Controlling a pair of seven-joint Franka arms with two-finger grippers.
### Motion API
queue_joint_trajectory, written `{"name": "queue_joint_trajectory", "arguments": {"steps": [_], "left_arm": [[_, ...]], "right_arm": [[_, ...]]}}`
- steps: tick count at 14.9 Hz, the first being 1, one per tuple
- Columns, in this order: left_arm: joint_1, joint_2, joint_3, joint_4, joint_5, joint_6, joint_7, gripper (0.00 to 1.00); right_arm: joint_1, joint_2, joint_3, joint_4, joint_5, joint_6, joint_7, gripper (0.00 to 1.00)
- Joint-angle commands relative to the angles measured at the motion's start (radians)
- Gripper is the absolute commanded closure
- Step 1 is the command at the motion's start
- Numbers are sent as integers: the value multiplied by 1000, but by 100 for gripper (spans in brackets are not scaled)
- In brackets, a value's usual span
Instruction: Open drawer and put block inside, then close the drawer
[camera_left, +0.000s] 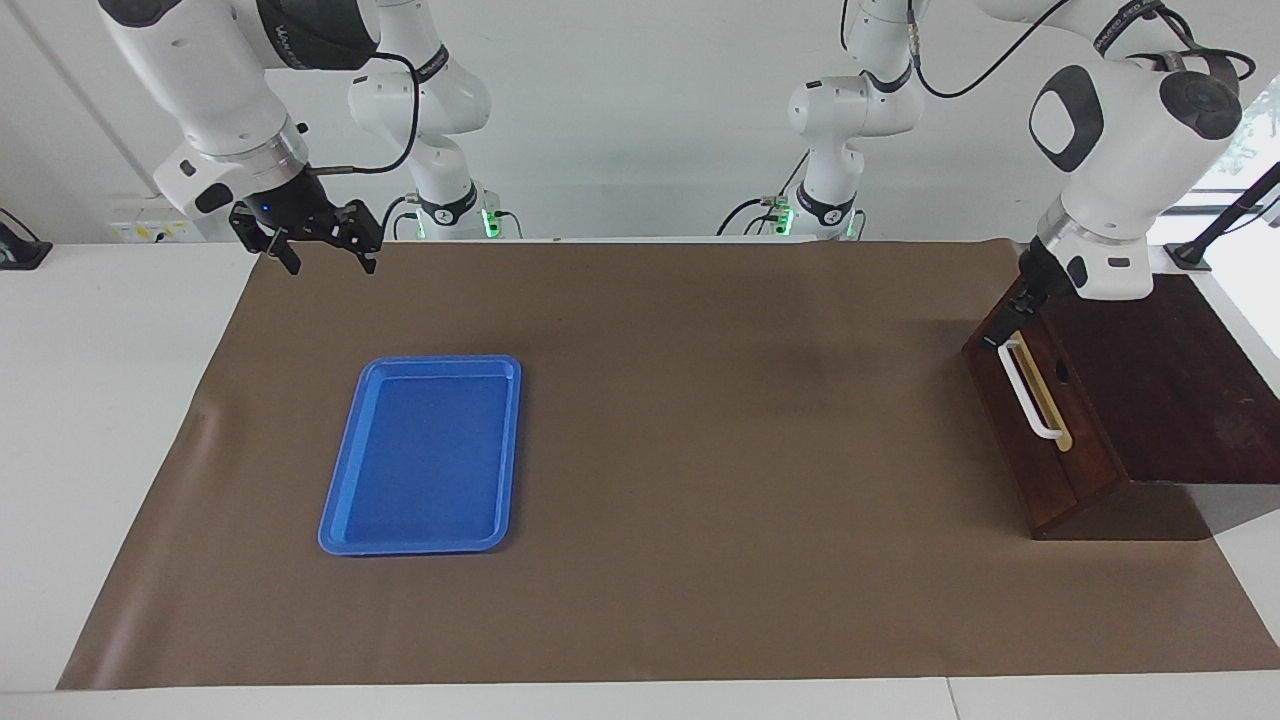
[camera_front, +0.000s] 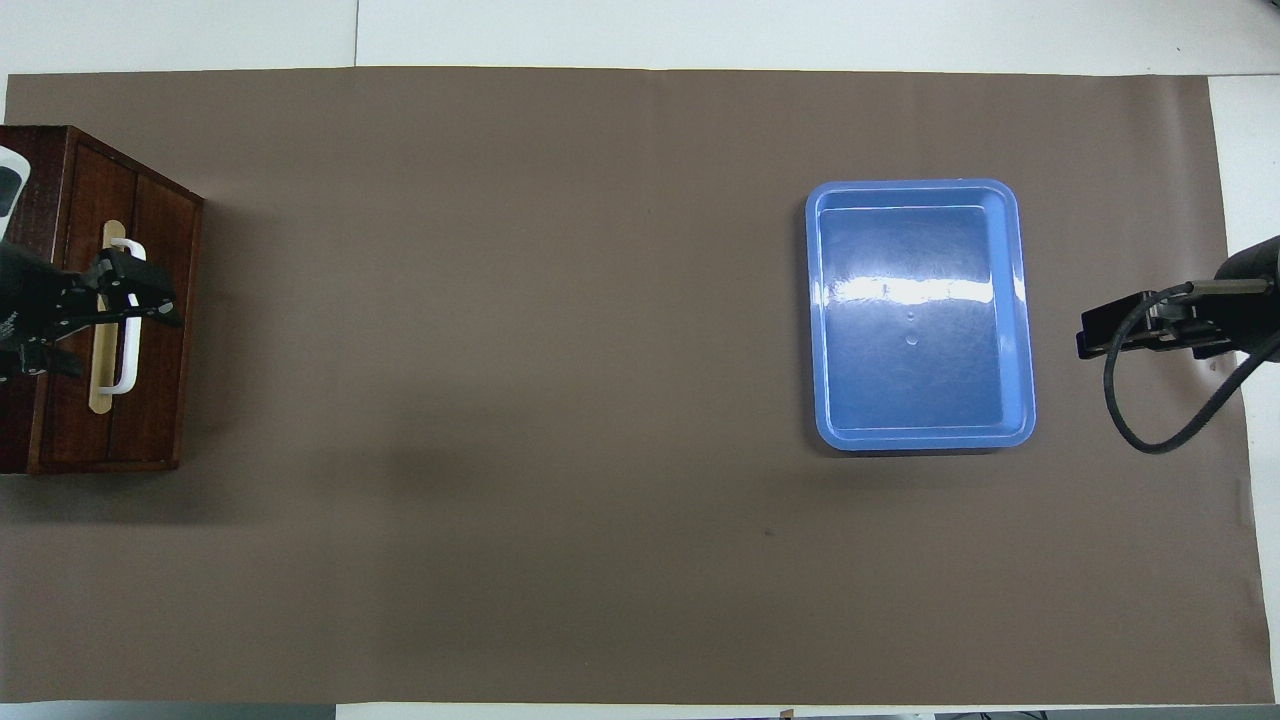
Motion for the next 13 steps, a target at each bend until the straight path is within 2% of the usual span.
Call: {"name": "queue_joint_trajectory", "arguments": {"steps": [1, 6, 7, 11, 13], "left_arm": [[45, -11, -61, -10, -14, -15, 112, 0], [59, 4, -86, 30, -3, -45, 273, 0], [64, 6, -86, 62, -1, -59, 354, 0], [64, -2, -92, 101, -7, -116, 368, 0], [62, -6, -93, 86, -14, -90, 370, 0]], "right_arm": [[-14, -11, 11, -13, -13, -3, -13, 0], [-14, -11, 9, -13, -13, -3, -12, 0], [-14, -11, 11, -13, -13, -3, -12, 0], [-14, -11, 9, -13, -13, -3, -13, 0], [-14, -11, 9, -13, -13, -3, -13, 0]]}}
